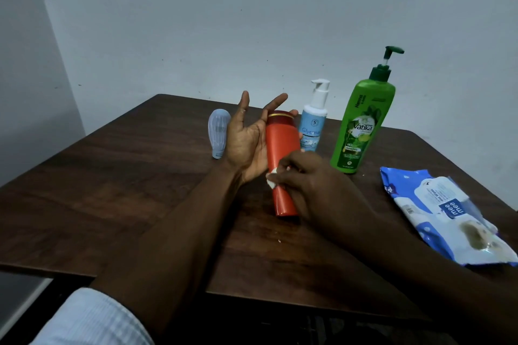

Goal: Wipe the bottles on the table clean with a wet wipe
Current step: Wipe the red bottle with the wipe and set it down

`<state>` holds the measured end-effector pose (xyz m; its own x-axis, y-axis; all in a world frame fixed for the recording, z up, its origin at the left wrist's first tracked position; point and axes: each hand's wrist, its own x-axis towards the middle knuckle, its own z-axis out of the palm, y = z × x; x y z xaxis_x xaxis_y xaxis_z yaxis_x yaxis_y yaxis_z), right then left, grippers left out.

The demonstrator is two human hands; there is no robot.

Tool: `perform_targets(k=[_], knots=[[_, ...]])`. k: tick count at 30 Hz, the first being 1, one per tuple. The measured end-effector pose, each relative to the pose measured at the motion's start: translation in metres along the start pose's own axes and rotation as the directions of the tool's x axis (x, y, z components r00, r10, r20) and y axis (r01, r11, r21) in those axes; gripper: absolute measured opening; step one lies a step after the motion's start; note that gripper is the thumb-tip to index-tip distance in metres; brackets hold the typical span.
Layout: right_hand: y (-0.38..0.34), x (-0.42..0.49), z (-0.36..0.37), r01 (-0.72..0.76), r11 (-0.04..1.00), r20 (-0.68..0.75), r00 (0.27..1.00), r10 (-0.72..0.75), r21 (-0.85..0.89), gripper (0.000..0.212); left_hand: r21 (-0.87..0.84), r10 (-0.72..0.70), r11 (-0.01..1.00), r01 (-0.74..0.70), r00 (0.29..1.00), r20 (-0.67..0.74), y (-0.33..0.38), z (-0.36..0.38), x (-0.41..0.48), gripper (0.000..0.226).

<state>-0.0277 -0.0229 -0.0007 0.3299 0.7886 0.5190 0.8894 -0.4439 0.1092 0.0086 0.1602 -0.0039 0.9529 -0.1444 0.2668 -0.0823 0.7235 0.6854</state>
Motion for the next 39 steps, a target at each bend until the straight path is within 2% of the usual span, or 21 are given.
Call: perform_targets(k=[4,9,12,21,25,30,35,37,39], knots=[[-0.012,-0.019,-0.001,0.035,0.999,0.009,0.999,-0.035,0.010,0.029,0.023,0.002,1.000,-0.002,1.000,0.028,-0.001,-0.002,0.002,0.082],[-0.027,-0.037,-0.003,0.119,0.989,0.079,0.991,-0.112,-0.089,0.035,0.023,0.002,1.000,-0.003,0.999,0.042,-0.002,-0.004,0.004,0.085],[-0.031,-0.042,-0.004,0.124,0.984,0.109,0.988,-0.110,-0.126,0.033,0.037,-0.001,0.999,0.000,0.999,0.034,-0.002,-0.004,0.005,0.086],[-0.026,-0.032,0.000,0.025,0.999,0.061,0.998,-0.027,0.038,0.033,0.023,-0.019,1.000,0.017,0.997,0.071,-0.003,-0.001,0.005,0.090],[-0.017,-0.008,-0.003,-0.027,0.998,0.010,1.000,0.026,0.057,0.037,0.005,-0.020,1.000,0.020,0.996,0.088,-0.002,0.001,0.003,0.091],[0.002,0.032,-0.006,-0.070,0.992,-0.118,0.990,0.082,0.102,0.022,-0.010,-0.002,1.000,0.003,0.996,0.090,0.001,0.007,-0.001,0.087],[0.023,0.054,-0.014,-0.167,0.955,-0.331,0.912,0.243,0.244,0.019,-0.035,0.013,0.999,-0.009,0.992,0.123,-0.001,0.011,-0.001,0.078],[0.023,0.053,-0.014,-0.175,0.952,-0.336,0.907,0.255,0.251,0.020,-0.040,0.015,0.999,-0.010,0.992,0.127,-0.001,0.009,-0.001,0.076],[0.017,0.045,-0.010,-0.148,0.967,-0.296,0.933,0.206,0.206,0.019,-0.040,0.007,0.999,-0.002,0.992,0.128,-0.002,0.007,0.000,0.073]])
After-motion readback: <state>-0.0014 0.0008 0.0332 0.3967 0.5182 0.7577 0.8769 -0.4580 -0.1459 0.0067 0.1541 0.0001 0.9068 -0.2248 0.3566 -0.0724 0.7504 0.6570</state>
